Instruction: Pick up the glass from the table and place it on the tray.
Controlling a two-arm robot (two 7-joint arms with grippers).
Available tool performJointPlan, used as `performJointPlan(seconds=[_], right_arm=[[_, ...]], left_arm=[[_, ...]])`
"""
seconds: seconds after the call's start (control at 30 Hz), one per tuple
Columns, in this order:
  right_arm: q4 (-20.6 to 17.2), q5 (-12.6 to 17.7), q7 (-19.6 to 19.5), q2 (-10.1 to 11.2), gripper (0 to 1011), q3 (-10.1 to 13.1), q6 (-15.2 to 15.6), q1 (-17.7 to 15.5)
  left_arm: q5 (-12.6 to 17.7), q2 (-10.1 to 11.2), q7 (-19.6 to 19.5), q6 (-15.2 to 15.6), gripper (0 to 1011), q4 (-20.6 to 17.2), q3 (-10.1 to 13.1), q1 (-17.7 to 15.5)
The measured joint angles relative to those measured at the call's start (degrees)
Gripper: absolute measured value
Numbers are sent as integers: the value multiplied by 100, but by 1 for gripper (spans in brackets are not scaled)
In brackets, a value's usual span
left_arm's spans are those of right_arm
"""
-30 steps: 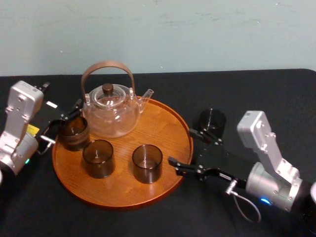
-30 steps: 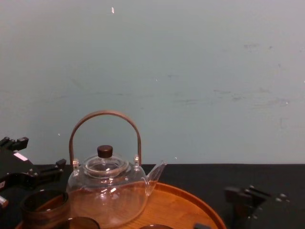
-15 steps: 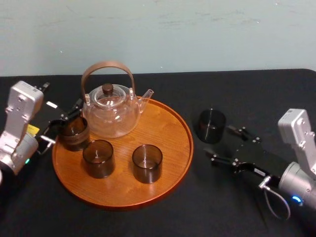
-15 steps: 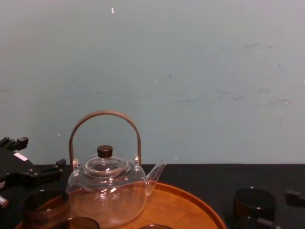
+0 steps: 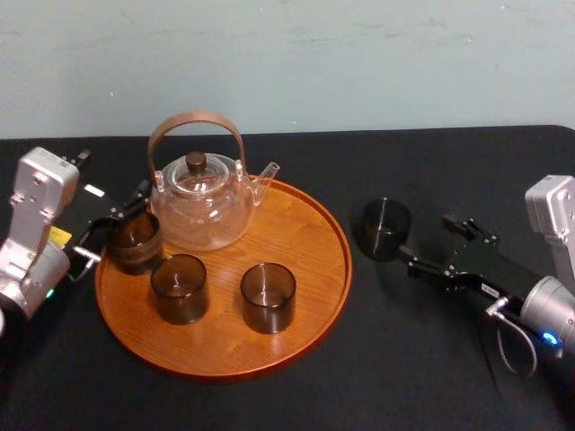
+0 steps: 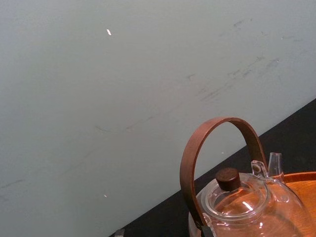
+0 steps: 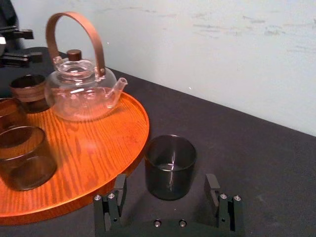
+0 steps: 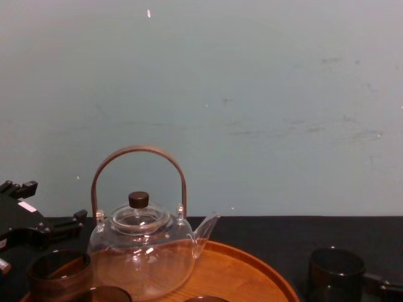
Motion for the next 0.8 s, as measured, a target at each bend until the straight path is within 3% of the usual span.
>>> performJointPlan(seconds=[0.33, 0.8], right_arm=[[553, -126, -54, -262, 1002, -270, 392, 640], [1093, -526, -122, -560, 1002, -563, 508, 1180]], left_arm=[[0, 0, 0, 0, 1001, 0, 0, 0], [0, 0, 0, 0, 1001, 0, 0, 0]])
